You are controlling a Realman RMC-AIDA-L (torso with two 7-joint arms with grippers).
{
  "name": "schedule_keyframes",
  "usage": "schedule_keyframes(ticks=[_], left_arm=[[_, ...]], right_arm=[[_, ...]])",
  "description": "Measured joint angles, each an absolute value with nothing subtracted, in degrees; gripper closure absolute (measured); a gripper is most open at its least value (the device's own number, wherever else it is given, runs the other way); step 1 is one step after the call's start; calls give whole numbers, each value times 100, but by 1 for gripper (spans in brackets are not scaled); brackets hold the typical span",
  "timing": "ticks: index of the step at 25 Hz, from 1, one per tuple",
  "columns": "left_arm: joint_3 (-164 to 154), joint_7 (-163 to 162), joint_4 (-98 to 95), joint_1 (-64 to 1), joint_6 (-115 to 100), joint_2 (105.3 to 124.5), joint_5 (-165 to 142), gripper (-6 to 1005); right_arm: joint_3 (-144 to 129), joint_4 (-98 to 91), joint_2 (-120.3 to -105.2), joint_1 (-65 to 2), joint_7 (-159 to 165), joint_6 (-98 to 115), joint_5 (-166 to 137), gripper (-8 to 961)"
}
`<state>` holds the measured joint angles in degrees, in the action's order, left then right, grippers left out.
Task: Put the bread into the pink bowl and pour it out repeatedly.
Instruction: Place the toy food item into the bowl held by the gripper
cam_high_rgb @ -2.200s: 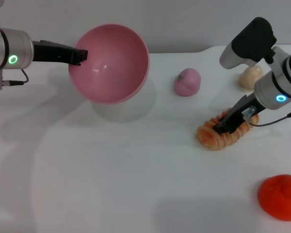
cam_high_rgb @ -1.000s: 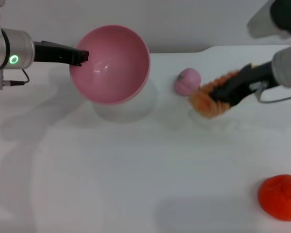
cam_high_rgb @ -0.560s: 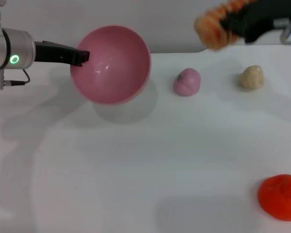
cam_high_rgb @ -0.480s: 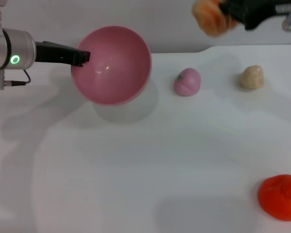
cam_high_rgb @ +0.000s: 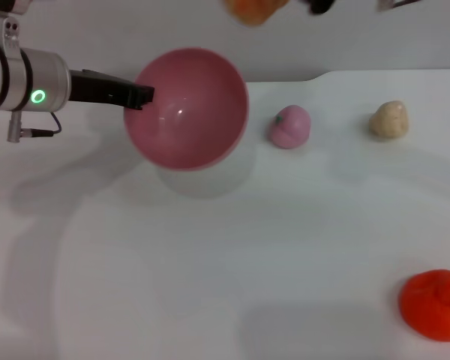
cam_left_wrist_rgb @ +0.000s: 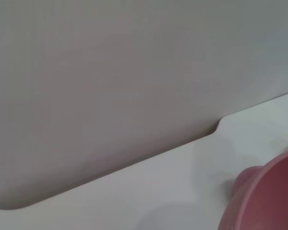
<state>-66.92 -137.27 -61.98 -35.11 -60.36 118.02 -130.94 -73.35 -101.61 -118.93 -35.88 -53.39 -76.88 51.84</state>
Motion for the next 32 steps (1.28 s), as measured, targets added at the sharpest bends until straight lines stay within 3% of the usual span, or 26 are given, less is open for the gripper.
schedule_keyframes(ticks=[14, 32], left_arm=[[-6897, -13754, -6219, -3574, -6041, 11799, -12885, 962], [-6988, -13755, -6116, -3692, -6033, 11794, -12884, 962]], right_arm=[[-7900, -8251, -11883, -3989, -5840, -7521, 5263, 886], [-7864, -8010, -11874, -4079, -5966, -7503, 5310, 887]])
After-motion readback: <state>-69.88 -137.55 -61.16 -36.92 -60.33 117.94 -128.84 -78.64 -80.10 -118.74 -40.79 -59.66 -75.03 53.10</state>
